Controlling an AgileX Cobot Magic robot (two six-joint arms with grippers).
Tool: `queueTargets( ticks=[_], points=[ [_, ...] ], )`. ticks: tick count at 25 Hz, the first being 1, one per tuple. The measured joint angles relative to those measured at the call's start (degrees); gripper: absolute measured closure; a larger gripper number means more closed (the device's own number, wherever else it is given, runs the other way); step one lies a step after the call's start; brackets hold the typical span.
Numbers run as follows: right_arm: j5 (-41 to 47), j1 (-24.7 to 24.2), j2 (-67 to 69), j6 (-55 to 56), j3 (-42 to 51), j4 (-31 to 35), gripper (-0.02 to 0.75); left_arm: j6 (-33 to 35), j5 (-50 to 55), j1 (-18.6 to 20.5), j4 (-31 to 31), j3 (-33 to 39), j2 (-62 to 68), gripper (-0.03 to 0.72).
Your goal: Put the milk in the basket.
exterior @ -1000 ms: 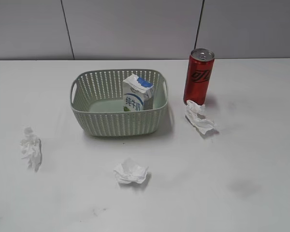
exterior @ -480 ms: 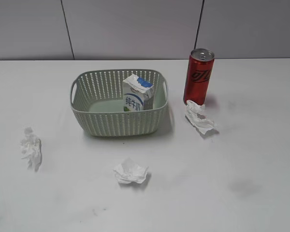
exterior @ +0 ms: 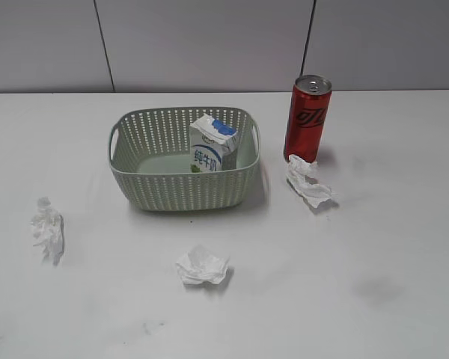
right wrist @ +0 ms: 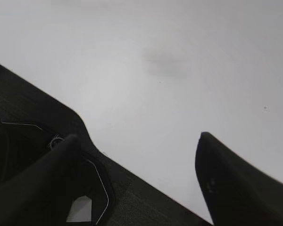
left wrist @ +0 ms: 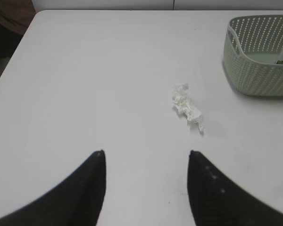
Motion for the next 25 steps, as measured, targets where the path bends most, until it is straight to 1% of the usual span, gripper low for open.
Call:
queueTargets(
  ticks=[2,4,7,13,16,20,25],
  points=[
    [0.0,-0.54,-1.99,0.02,0.0,0.12,0.141,0.0,0.0,0.0,0.0,0.0,0.0,0.263],
    [0.0,-2.5,-4.43,0.02,0.0,0.26,0.141,0.0,0.0,0.0,0.0,0.0,0.0,0.263],
    [0.0,-8.24,-8.52,0.02,0.0,0.38,0.141,0.0,0.0,0.0,0.0,0.0,0.0,0.263],
    [0.03,-21.5,-16.78,0.02,0.07,0.38,0.141,0.0,0.0,0.0,0.0,0.0,0.0,0.263],
    [0.07,-26.59,-20.02,0.02,0.07,0.38,0.141,0.0,0.0,0.0,0.0,0.0,0.0,0.263],
    [0.07,-30.61,-23.97,0.02,0.07,0.38,0.141,0.0,0.0,0.0,0.0,0.0,0.0,0.263],
    [0.11,-31.16,-25.07,0.07,0.07,0.45,0.143,0.0,0.0,0.0,0.0,0.0,0.0,0.263]
  ],
)
